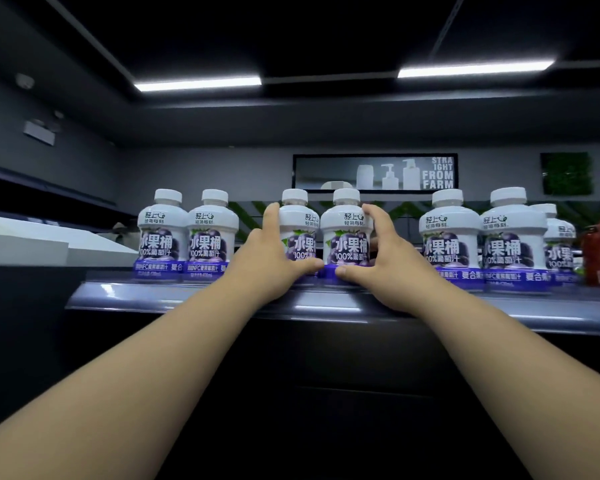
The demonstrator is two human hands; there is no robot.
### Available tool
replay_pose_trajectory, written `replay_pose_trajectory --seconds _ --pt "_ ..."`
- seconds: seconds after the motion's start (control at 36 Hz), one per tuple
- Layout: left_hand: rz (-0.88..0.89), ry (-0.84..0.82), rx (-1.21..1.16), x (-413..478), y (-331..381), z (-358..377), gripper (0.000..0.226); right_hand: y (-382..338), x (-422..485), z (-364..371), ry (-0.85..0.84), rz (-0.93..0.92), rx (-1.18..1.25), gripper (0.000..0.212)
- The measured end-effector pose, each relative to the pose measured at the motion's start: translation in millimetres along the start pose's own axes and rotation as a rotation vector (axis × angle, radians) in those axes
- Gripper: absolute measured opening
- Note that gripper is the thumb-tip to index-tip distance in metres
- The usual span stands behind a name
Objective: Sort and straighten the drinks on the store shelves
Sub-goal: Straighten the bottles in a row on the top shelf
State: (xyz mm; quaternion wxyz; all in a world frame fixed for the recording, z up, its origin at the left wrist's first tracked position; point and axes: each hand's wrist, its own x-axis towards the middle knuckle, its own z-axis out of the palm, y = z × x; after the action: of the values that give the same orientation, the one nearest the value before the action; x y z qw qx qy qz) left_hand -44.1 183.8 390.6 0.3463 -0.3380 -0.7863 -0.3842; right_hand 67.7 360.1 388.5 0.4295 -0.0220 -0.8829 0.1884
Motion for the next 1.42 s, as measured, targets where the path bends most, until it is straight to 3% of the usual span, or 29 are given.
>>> replay_pose_trajectory --seconds 0.14,0.31,0.39,0.47,0.53,0.67,0.83,1.19,1.42 --pt "-0.029 -0.031 -0.063 4 -9 -13 0.115 5 2 -11 -0.042 0.035 0.106 0.101" --pt "0.072 -0.013 0.028 -11 -19 -27 0.088 -1 4 -9 -0.142 0.028 0.017 0.118" --pt "0.150 0.084 0.131 -18 -24 -31 0.074 -8 4 -3 -0.120 0.021 -0.021 0.117" --pt "0.292 0.292 0.317 -20 -37 -35 0.061 -18 6 4 -0.110 0.016 -0.044 0.114" --pt "0.259 0.368 0.354 -19 -44 -35 0.067 -24 8 10 -0.091 0.023 -0.062 0.110" --pt "0.025 0.284 0.367 -22 -53 -26 0.080 -36 11 26 -0.035 0.018 -0.150 0.107" --pt "-0.107 0.266 0.344 -17 -57 -20 0.074 -42 13 39 -0.010 0.006 -0.240 0.111" --pt "-0.078 0.254 0.286 -21 -56 -18 0.062 -39 5 40 0.018 -0.026 -0.254 0.111" --pt "0.196 0.349 0.239 -31 -6 -10 0.062 -12 -17 3 0.156 -0.213 -0.157 0.091"
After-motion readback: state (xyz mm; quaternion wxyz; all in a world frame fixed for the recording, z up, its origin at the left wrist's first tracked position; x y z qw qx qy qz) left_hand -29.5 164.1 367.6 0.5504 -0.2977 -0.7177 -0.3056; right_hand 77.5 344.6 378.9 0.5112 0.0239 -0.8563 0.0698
